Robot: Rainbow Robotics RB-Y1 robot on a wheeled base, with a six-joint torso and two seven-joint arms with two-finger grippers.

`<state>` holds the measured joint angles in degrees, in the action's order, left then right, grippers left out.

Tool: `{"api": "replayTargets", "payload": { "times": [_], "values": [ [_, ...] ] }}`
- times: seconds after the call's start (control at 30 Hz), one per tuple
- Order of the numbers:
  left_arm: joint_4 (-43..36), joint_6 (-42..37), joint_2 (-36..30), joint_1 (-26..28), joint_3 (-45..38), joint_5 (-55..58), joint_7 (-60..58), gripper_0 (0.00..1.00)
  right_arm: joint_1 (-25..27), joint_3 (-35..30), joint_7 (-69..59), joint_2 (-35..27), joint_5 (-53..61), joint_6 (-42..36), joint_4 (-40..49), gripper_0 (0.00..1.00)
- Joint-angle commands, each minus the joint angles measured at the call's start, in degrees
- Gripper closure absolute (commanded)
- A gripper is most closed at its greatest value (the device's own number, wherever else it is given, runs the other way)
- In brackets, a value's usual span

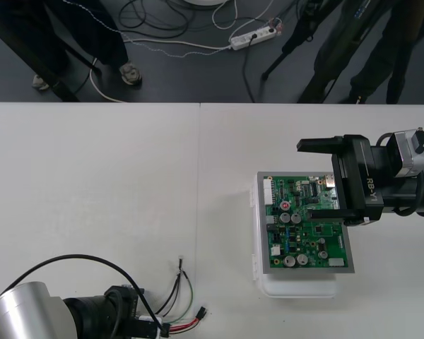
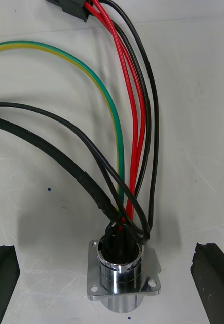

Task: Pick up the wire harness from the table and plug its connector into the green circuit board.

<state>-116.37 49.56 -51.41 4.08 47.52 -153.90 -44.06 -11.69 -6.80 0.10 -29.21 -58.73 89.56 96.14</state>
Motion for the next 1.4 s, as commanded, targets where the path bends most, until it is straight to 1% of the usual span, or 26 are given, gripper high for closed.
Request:
{"api": "replayTargets", "payload": {
  "times": [0.03,0.1,0.17,0.2,0.23,0.27,0.3,1.0,1.4],
  "values": [
    [1.0,-2.5,1.5,-2.2,2.0,-0.4,4.2,0.01,-1.4,-1.2,0.3,0.7,0.4,0.4,0.3,0.00],
    [1.7,-2.5,1.7,-2.8,2.3,-0.4,4.2,0.07,-1.4,-1.2,0.3,0.7,0.4,0.4,0.4,0.00],
    [2.3,-2.7,1.8,-3.0,2.4,-0.4,4.2,0.25,-1.4,-1.2,0.3,0.7,0.5,0.4,0.4,0.00],
    [2.6,-2.9,1.8,-3.3,2.6,-0.4,4.2,0.49,-1.4,-1.2,0.3,0.7,0.5,0.4,0.3,0.00],
    [2.9,-3.1,1.8,-3.5,2.7,-0.4,4.2,0.83,-1.4,-1.2,0.3,0.7,0.5,0.4,0.4,0.00],
    [3.1,-3.2,1.8,-3.5,2.7,-0.4,4.2,0.96,-1.4,-1.2,0.3,0.7,0.5,0.4,0.4,0.00],
    [3.4,-3.3,1.8,-3.7,2.9,-0.4,4.2,1.00,-1.4,-1.3,0.3,0.7,0.6,0.4,0.4,0.00],
    [4.1,-3.9,2.6,-4.9,3.5,1.0,4.9,1.00,-1.4,-1.2,0.3,0.7,1.0,0.4,0.3,0.00],
    [3.9,-4.8,2.6,-4.9,0.0,3.6,4.9,1.00,-1.4,-1.2,0.3,0.7,1.4,0.4,0.3,0.00]
  ]
}}
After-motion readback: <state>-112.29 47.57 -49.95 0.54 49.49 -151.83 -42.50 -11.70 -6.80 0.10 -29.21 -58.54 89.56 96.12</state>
